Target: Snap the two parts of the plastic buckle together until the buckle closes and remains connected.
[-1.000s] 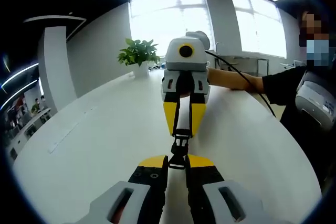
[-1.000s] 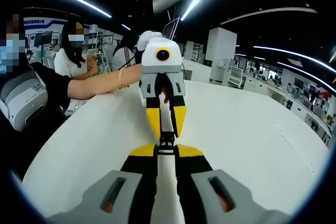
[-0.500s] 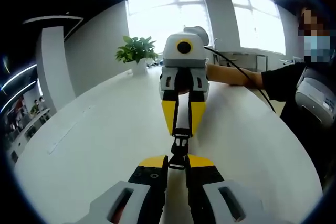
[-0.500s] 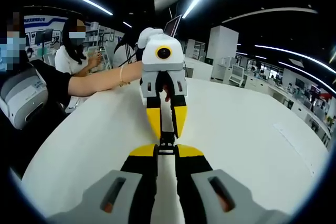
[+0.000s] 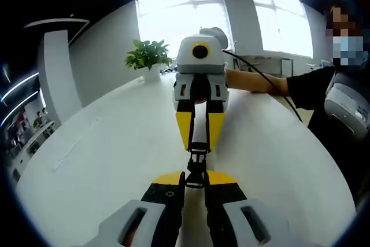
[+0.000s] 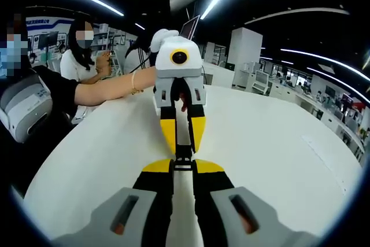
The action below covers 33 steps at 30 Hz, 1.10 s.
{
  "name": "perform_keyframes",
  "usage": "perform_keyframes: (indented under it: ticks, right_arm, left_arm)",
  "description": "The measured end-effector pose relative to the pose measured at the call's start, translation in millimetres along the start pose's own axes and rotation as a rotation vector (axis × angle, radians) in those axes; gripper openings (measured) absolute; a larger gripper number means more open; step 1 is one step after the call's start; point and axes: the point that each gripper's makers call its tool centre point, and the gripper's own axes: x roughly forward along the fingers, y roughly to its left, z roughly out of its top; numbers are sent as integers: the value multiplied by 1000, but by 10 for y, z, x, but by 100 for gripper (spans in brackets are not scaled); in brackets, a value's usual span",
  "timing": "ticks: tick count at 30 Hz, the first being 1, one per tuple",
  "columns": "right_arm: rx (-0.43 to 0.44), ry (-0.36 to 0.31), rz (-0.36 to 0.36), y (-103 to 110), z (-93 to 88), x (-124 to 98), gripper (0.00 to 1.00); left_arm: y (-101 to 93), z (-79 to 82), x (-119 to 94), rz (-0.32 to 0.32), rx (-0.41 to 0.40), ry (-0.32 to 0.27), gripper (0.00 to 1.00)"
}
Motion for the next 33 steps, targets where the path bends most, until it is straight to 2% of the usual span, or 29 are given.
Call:
perform_keyframes:
  ticks: [33]
  right_arm:
    - [1, 59, 36, 55, -165, 50, 13]
  left_arm:
    - [-101, -66, 75, -45, -19, 43, 13]
